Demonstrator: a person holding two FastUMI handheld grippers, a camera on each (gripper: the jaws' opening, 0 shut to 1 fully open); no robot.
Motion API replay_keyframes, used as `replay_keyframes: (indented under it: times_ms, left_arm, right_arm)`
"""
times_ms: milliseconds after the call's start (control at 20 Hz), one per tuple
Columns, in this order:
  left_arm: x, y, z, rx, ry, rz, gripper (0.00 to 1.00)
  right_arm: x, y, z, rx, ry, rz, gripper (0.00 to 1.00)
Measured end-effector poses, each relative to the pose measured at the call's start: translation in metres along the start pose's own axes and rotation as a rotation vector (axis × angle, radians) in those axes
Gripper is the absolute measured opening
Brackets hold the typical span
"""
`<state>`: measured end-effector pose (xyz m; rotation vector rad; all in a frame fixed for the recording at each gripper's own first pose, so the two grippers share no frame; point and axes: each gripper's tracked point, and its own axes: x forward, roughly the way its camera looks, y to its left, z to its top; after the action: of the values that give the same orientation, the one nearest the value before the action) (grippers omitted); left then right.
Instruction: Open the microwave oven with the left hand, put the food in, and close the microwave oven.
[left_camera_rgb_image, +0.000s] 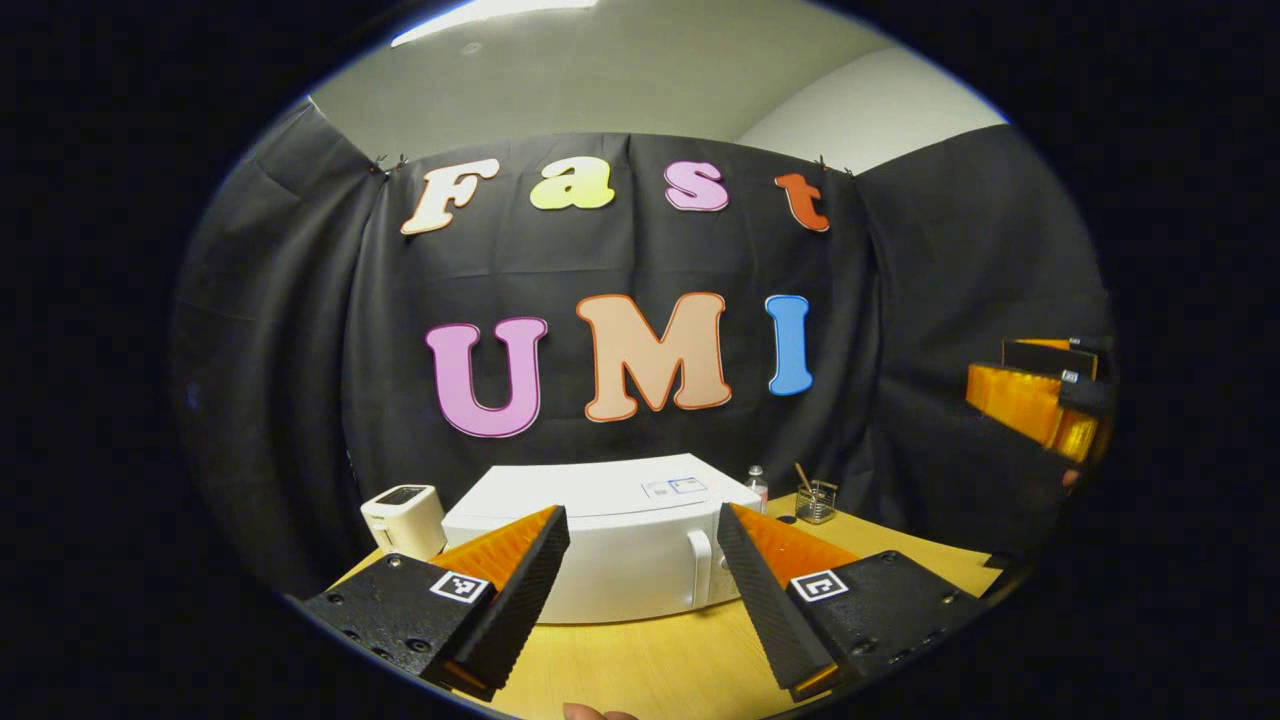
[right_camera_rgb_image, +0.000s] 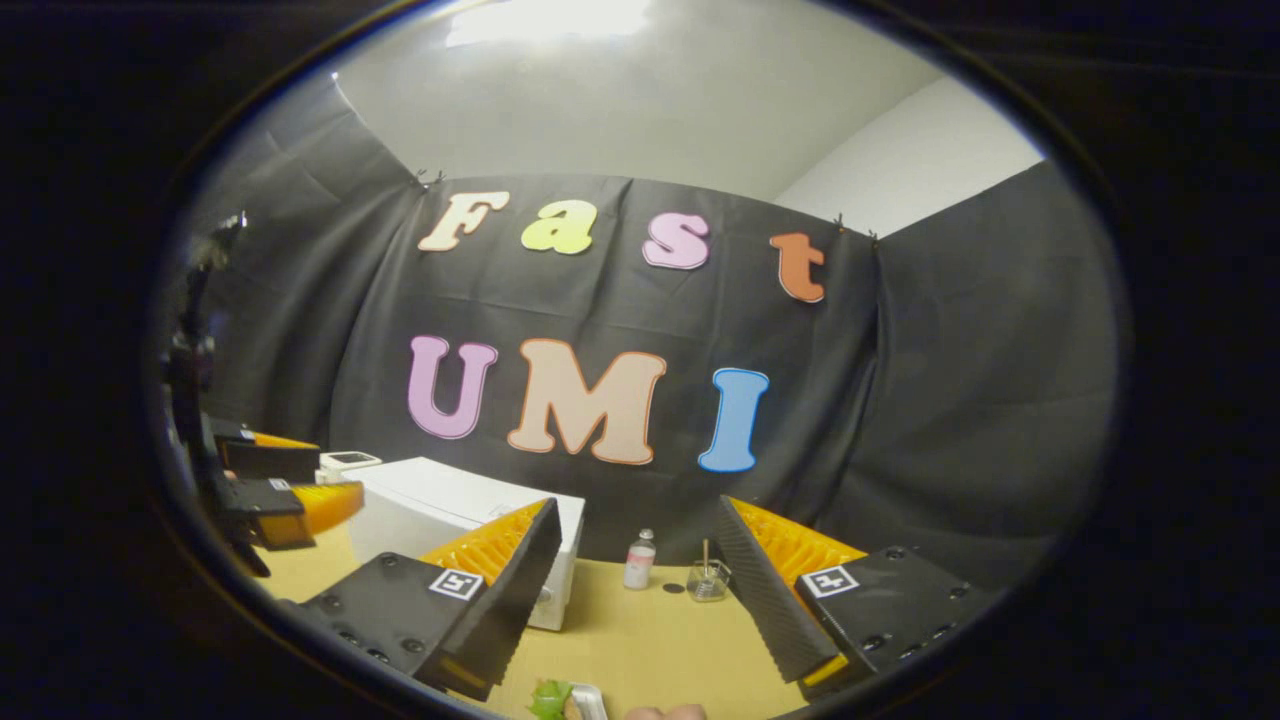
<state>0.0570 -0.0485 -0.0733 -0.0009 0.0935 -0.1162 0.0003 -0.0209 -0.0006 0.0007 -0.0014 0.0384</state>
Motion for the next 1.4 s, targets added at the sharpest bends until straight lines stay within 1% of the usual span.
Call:
replay_keyframes:
  times_ms: [150,300,450,600,750,900,1000,1100,1200,1250,1350,1400]
  left_arm:
    - [0.031,-0.012,-0.038,-0.059,0.058,-0.020,0.94]
    - [0.065,-0.020,-0.073,-0.044,0.126,-0.008,0.95]
    - [0.094,-0.036,-0.106,-0.050,0.174,-0.019,0.95]
    - [0.121,-0.054,-0.134,-0.021,0.214,-0.041,0.95]
    - [0.141,-0.069,-0.162,-0.020,0.257,-0.059,0.95]
    - [0.157,-0.070,-0.181,0.000,0.293,-0.051,0.95]
    - [0.166,-0.073,-0.183,-0.001,0.286,-0.050,0.96]
    - [0.171,-0.076,-0.187,0.011,0.291,-0.059,0.95]
    - [0.175,-0.079,-0.189,-0.002,0.285,-0.071,0.95]
    - [0.175,-0.078,-0.190,-0.005,0.289,-0.067,0.95]
    - [0.176,-0.077,-0.196,-0.001,0.303,-0.054,0.94]
    - [0.176,-0.074,-0.196,0.001,0.304,-0.046,0.92]
  right_arm:
    - [0.000,-0.003,-0.007,-0.021,0.005,0.018,0.97]
    - [-0.006,-0.010,-0.014,-0.058,0.009,0.019,0.97]
    - [-0.019,-0.019,-0.026,-0.075,0.041,0.029,0.97]
    - [-0.024,-0.037,-0.030,-0.089,0.068,0.009,0.97]
    - [-0.027,-0.057,-0.035,-0.117,0.088,-0.025,0.96]
    - [-0.030,-0.075,-0.045,-0.141,0.128,-0.049,0.97]
    - [-0.033,-0.083,-0.053,-0.133,0.155,-0.060,0.97]
    - [-0.035,-0.090,-0.056,-0.115,0.166,-0.075,0.97]
    - [-0.035,-0.094,-0.059,-0.122,0.171,-0.085,0.99]
    - [-0.034,-0.097,-0.059,-0.132,0.169,-0.089,0.97]
    - [-0.035,-0.101,-0.059,-0.137,0.170,-0.092,0.97]
    - [-0.035,-0.101,-0.059,-0.134,0.172,-0.094,0.97]
